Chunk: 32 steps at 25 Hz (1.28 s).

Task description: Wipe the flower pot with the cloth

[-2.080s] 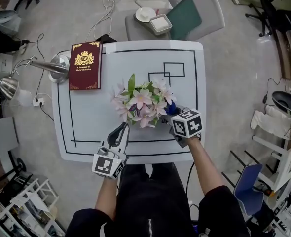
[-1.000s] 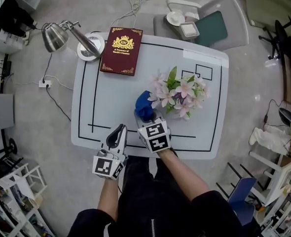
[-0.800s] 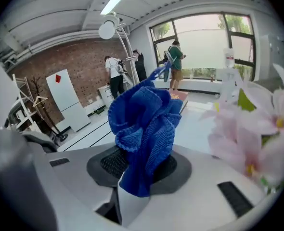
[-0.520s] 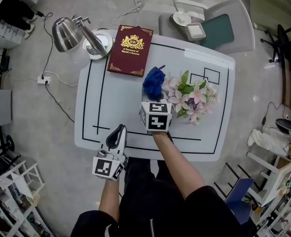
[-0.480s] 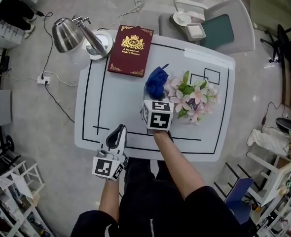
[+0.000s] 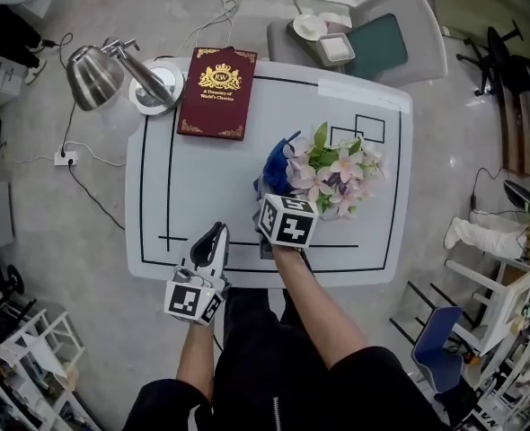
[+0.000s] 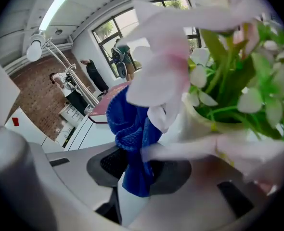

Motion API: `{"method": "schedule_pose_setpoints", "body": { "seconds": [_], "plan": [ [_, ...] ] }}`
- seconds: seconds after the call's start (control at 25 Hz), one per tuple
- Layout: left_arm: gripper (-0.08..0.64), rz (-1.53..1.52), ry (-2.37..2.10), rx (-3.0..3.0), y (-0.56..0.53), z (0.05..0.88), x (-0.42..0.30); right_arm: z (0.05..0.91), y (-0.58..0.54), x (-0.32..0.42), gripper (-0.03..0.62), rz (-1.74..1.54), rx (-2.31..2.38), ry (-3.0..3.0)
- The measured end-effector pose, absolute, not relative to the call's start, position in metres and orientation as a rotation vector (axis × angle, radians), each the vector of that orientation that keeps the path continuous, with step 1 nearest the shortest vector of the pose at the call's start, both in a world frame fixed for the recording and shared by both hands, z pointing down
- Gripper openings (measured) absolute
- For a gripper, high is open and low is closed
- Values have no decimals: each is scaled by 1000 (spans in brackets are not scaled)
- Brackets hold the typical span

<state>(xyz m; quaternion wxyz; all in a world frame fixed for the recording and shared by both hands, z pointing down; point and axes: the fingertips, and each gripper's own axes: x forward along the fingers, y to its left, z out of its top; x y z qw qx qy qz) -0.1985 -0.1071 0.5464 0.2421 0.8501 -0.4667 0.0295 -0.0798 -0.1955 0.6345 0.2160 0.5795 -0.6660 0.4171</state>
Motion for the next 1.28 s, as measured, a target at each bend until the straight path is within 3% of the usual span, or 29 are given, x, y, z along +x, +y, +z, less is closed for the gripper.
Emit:
{"method": "schedule_pose_setpoints", "body": {
  "seconds": [0.4, 0.92, 1.28],
  "plan": [
    [31, 83, -1158, 2378, -103, 546, -153, 639, -133, -40, 110, 1148, 1556, -1826],
    [32, 120, -1144, 2445, -51, 521, -94, 633, -87, 68, 110, 1128, 1654, -1813],
    [31, 124, -1201, 2539, 18, 471, -64, 554, -25, 109, 110, 959, 1718, -2057]
  ]
}}
